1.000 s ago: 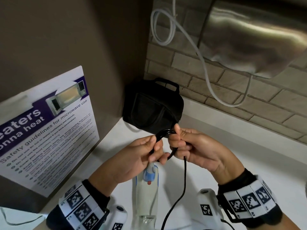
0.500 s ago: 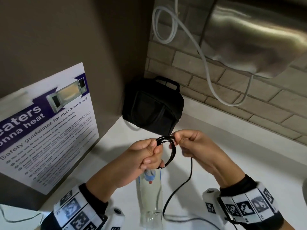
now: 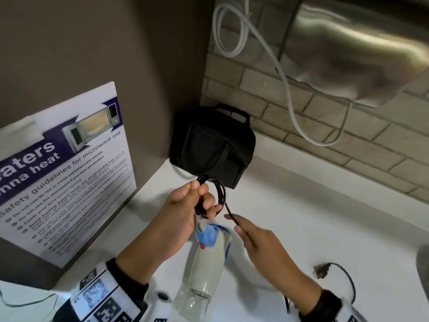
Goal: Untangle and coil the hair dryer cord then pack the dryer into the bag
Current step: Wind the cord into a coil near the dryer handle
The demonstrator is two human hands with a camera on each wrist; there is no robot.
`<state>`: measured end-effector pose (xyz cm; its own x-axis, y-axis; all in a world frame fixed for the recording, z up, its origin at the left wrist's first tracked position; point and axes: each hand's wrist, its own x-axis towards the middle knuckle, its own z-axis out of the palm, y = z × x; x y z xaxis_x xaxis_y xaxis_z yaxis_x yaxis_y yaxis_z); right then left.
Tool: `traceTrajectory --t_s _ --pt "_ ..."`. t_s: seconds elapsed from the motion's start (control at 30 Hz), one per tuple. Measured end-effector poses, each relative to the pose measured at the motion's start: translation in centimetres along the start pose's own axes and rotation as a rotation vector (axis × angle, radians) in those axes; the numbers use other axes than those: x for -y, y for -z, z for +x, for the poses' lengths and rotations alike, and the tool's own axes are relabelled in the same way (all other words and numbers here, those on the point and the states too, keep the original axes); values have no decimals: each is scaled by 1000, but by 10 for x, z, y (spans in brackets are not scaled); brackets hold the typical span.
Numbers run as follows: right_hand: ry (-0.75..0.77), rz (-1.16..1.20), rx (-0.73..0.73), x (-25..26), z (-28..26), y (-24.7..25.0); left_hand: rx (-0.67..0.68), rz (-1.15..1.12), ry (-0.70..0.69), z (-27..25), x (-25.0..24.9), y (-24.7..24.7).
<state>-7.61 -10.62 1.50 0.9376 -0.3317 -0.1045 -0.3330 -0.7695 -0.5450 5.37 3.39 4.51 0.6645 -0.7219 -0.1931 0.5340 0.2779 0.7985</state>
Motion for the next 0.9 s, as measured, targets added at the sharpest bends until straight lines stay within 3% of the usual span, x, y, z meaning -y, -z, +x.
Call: traceTrajectory --t_s 0.1,0.17,0.27,0.5,0.73,0.9 --pt "-44 -263 194 7 -27 -12 -94 31 -79 2 0 0" --pt "-50 -338 214 18 -43 -12 -93 74 -105 3 -3 2" --pt "-26 -450 91 38 -61 -1 -89 140 -122 4 -6 1" --pt "268 -451 -272 72 -66 29 -127 297 -164 3 4 -22" --pt "310 -289 -281 87 -16 72 -119 429 -103 -1 10 -26" --pt "267 -154 -285 56 47 84 93 393 -59 -11 6 -26"
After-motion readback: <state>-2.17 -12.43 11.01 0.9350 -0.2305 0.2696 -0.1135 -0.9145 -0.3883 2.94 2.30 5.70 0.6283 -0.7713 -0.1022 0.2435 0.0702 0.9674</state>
